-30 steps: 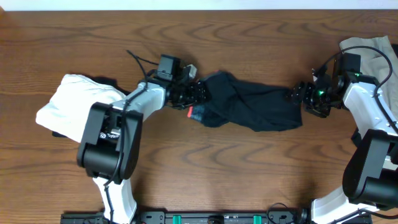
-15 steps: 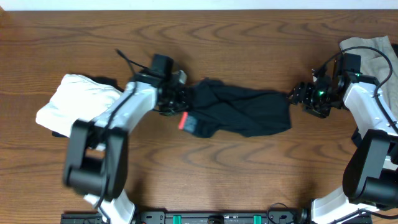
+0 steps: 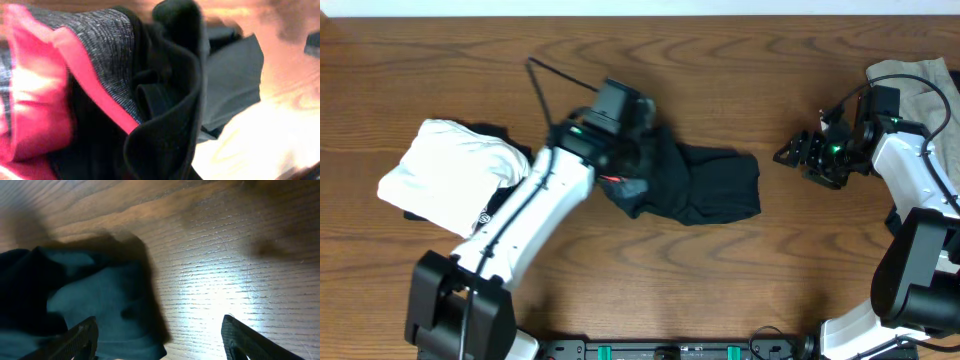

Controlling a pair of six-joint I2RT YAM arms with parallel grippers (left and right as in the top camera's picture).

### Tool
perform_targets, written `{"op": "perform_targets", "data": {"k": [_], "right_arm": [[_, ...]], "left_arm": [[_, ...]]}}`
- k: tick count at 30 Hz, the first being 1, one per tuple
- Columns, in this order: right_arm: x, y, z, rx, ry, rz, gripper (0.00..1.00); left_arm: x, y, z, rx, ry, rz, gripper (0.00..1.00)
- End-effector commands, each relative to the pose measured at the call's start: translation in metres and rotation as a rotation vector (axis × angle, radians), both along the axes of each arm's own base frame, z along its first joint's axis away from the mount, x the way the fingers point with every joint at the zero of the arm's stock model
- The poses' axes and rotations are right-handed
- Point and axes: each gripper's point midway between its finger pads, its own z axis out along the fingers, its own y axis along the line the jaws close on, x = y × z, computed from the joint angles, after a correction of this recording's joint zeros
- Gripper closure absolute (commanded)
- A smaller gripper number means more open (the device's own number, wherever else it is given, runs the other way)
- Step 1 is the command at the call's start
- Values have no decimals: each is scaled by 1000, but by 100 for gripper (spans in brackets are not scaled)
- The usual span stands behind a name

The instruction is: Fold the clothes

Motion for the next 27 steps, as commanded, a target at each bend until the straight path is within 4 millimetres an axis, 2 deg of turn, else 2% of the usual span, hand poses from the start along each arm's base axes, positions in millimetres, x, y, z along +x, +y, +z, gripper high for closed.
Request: {"op": "perform_targets", "data": {"k": [1,4,6,8,9,10,11,12,16,20,27], "right_arm": [[-2,14,5,44,-4,34,27],[-2,44,16,145,-70,156,42],[-2,53,16,136,-76,191,41],[-3,58,13,108,-71,211,34],[-4,59,11,92,-67,219,32],[-4,61,11,83,-66,226,29],[-5,63,10,83,-66,231,27],[-4,64,11,84,-67,233,26],[-2,70,14,109,-87,245,22],[1,88,24,182,-147,312,22],[-5,127,27,194,-178,425,21]], "left_arm": [[6,6,1,121,-68,72,94],[6,24,-4,188,-52,109,94],[7,46,-8,239,-28,165,94],[10,69,-11,273,0,220,91],[11,79,-13,281,15,244,86],[12,91,-14,289,33,275,75],[12,102,-15,296,51,300,58],[12,114,-16,304,71,327,50],[7,146,-26,311,141,405,32],[0,151,-47,219,222,433,27],[1,132,-93,-77,345,424,21]]}}
